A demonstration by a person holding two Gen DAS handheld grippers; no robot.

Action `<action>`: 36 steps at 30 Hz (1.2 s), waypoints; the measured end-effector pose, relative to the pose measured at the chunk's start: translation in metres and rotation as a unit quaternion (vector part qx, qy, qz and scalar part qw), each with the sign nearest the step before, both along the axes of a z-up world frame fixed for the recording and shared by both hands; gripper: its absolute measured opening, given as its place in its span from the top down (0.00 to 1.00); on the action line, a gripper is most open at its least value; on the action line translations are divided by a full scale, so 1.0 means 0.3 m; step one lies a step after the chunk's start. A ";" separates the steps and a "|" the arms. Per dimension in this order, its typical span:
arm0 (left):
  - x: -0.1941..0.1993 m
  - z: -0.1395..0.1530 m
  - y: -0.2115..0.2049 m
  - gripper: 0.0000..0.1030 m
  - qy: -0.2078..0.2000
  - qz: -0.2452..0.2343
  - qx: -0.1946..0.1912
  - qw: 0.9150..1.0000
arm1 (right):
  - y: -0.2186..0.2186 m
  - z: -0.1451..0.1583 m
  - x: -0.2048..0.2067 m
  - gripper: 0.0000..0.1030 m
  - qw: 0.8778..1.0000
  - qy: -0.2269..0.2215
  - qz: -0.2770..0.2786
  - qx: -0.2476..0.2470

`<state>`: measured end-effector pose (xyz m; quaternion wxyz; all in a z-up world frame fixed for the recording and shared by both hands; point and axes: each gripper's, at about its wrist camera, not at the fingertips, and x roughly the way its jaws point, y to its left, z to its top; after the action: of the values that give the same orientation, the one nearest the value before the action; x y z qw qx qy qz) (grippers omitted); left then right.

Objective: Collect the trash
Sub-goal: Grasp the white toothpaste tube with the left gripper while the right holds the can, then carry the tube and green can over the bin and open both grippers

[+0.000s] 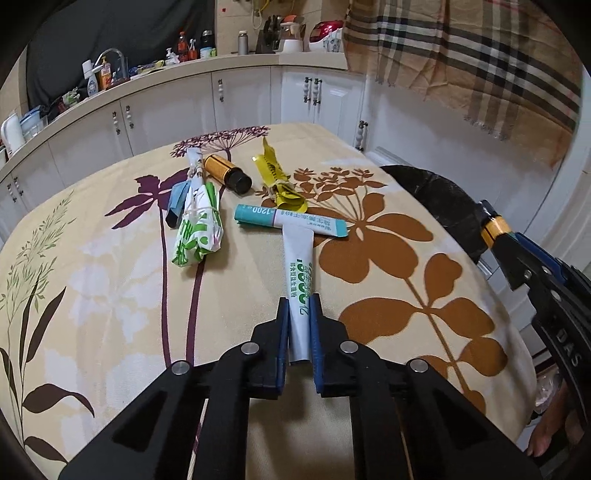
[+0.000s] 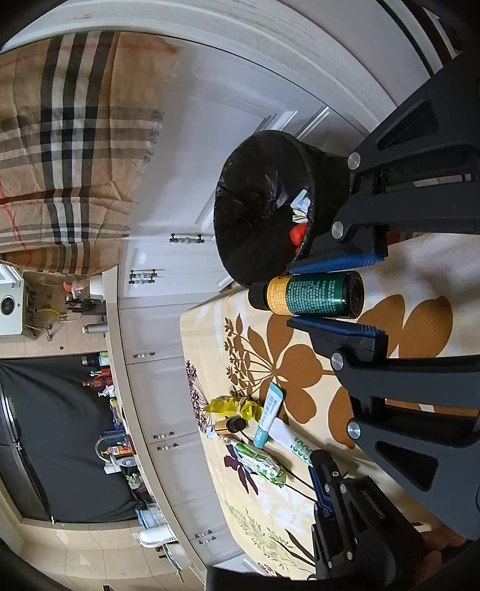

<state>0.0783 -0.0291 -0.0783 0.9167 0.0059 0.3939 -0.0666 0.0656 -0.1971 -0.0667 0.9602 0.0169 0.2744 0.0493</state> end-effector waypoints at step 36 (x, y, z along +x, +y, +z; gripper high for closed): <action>0.491 0.143 -0.425 0.89 -0.099 -0.107 -0.003 0.989 | -0.309 0.086 0.445 0.78 0.988 -0.046 -0.141 -0.046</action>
<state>0.2257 -0.1565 -0.0353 0.9389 0.0517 0.2980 -0.1643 0.1989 -0.2899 -0.0410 0.9689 0.0093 0.2266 -0.0988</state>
